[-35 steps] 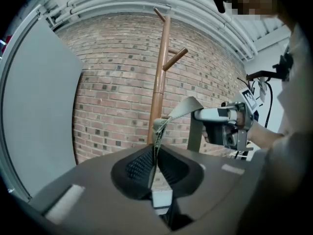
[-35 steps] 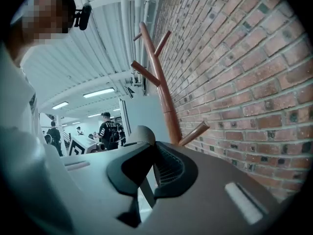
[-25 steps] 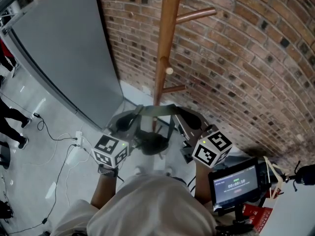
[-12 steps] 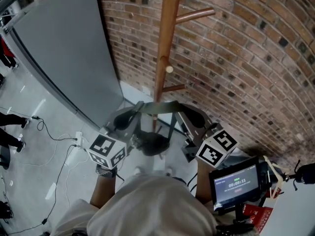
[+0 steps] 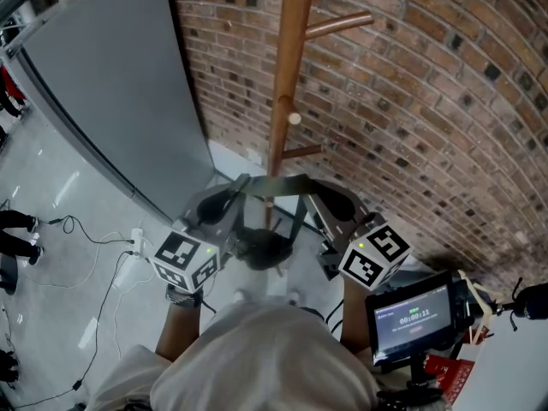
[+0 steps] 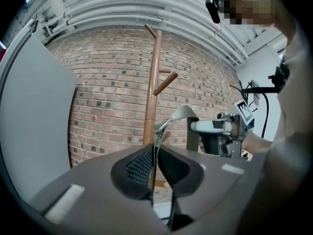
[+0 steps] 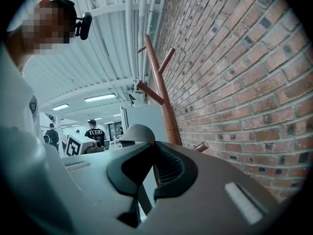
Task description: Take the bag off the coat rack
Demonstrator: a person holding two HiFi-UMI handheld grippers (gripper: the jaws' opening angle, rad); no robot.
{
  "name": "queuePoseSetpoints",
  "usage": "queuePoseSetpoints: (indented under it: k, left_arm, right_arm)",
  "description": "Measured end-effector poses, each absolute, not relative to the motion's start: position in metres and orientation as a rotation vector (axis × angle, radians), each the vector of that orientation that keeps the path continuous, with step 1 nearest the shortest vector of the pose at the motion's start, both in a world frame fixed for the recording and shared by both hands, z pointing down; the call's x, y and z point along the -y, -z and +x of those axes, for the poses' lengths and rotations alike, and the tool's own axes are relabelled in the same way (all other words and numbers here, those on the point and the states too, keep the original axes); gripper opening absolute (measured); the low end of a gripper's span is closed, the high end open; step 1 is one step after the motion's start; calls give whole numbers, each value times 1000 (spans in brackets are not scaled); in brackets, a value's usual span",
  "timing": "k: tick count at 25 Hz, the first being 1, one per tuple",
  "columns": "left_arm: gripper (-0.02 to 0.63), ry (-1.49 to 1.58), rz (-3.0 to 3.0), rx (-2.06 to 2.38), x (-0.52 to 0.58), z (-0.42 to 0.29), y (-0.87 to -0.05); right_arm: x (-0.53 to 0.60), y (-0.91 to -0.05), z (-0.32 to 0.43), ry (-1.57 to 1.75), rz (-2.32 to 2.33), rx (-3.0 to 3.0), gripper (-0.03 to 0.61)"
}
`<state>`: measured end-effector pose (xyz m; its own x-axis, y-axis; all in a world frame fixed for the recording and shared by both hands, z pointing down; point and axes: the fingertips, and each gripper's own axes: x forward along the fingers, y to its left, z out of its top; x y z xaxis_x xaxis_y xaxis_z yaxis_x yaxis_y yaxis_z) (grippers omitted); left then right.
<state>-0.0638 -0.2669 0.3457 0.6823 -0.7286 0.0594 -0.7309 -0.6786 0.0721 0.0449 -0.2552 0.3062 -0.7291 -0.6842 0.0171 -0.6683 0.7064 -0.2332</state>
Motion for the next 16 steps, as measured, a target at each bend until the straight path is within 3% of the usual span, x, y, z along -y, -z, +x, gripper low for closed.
queuePoseSetpoints:
  k: [16]
  left_arm:
    - [29, -61, 2777, 1233, 270, -70, -352]
  right_arm:
    - [259, -317, 38, 372, -1119, -2869, 6]
